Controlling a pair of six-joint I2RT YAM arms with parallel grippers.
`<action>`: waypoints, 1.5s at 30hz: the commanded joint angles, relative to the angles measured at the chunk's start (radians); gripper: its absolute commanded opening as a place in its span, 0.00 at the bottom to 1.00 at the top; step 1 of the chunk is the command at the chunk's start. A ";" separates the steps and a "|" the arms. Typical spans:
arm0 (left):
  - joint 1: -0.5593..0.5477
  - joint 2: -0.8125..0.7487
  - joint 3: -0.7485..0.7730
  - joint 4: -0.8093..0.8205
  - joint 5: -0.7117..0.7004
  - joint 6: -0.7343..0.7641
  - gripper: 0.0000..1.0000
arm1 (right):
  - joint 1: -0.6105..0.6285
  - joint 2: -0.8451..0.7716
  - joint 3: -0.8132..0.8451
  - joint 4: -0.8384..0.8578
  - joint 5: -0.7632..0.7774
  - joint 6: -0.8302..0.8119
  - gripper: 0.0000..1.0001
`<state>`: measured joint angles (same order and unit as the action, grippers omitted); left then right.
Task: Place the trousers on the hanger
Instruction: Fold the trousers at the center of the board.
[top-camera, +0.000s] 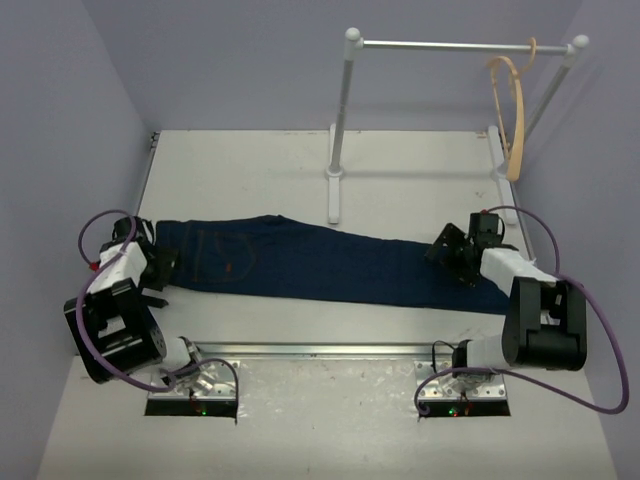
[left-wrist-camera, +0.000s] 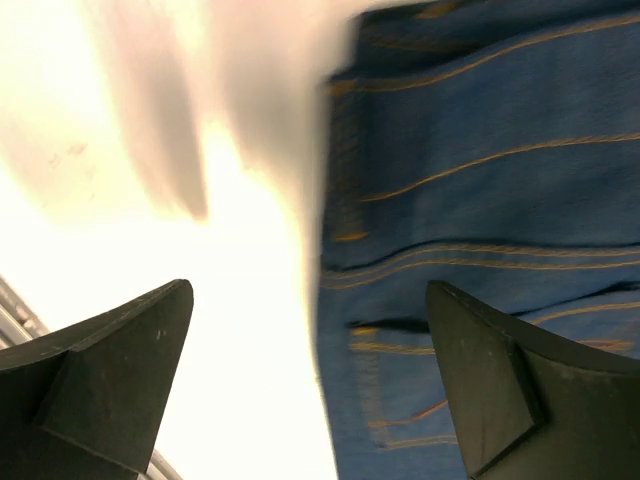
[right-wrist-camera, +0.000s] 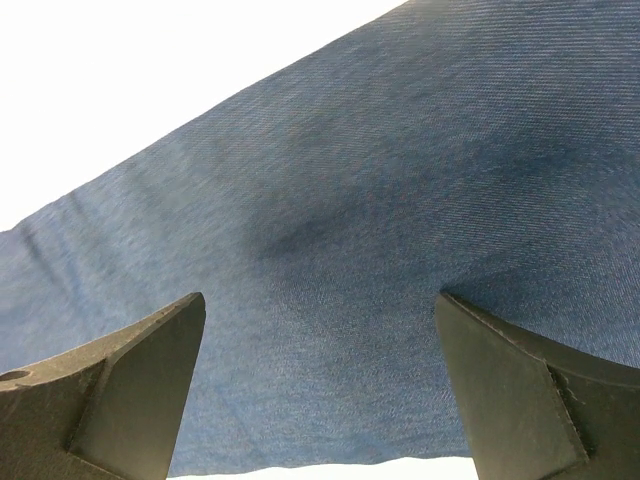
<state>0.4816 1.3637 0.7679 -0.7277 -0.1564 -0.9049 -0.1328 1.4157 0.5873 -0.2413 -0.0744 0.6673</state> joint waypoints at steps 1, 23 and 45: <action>0.008 -0.165 -0.124 0.171 -0.006 -0.067 1.00 | 0.005 -0.028 -0.110 0.149 -0.241 -0.033 0.99; 0.056 0.235 -0.115 0.574 0.034 -0.033 0.56 | 0.007 -0.333 -0.021 -0.128 -0.138 -0.111 0.99; -0.084 -0.204 0.194 0.556 0.161 0.262 0.00 | 0.337 -0.109 0.015 -0.067 -0.004 -0.042 0.99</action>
<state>0.4865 1.2943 0.7810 -0.1602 0.0498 -0.7912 0.0591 1.2304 0.5715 -0.3731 -0.1772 0.5802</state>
